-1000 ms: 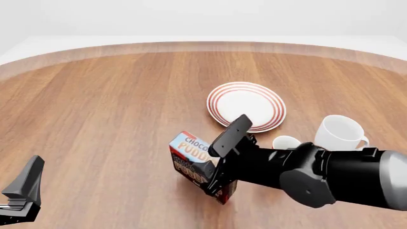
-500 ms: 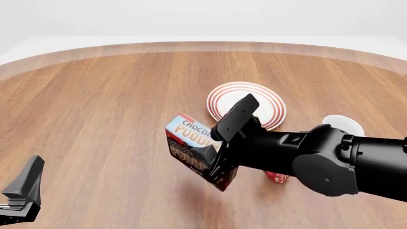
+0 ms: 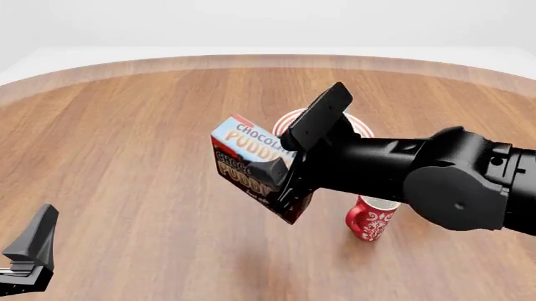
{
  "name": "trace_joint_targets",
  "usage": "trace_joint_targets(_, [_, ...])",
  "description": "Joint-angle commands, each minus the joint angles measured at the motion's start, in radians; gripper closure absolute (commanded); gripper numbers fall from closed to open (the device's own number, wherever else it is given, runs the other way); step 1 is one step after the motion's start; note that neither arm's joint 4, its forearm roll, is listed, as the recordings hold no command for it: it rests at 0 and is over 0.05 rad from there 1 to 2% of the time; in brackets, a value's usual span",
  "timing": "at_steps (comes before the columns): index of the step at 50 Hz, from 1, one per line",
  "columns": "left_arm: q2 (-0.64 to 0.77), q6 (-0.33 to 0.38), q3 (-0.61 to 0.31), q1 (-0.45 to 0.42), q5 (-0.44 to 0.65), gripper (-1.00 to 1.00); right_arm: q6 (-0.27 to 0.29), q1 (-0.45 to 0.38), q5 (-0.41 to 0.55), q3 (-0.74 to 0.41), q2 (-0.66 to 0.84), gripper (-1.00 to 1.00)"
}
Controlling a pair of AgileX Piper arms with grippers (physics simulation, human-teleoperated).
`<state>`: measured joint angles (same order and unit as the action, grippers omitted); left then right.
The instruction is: Put the chocolate pudding to the right of the plate.
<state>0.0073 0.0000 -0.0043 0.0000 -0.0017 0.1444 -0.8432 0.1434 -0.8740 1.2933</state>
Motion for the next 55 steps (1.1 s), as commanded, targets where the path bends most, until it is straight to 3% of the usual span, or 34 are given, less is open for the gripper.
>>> trace_joint_targets(1, [0.0,0.0,0.0,0.0,0.0,-1.0,0.01,0.017,0.046,-0.063,-0.026,1.0])
trace_joint_targets(24, [0.0,0.0,0.0,0.0,0.0,-1.0,0.083,0.116,0.082,-0.244,0.027,1.0])
trace_joint_targets(46, [0.0,0.0,0.0,0.0,0.0,-1.0,0.078,0.259,0.106,-0.361,0.088,1.0])
trace_joint_targets(55, [0.0,0.0,0.0,0.0,0.0,-1.0,0.05,0.334,0.129,-0.419,0.125,1.0])
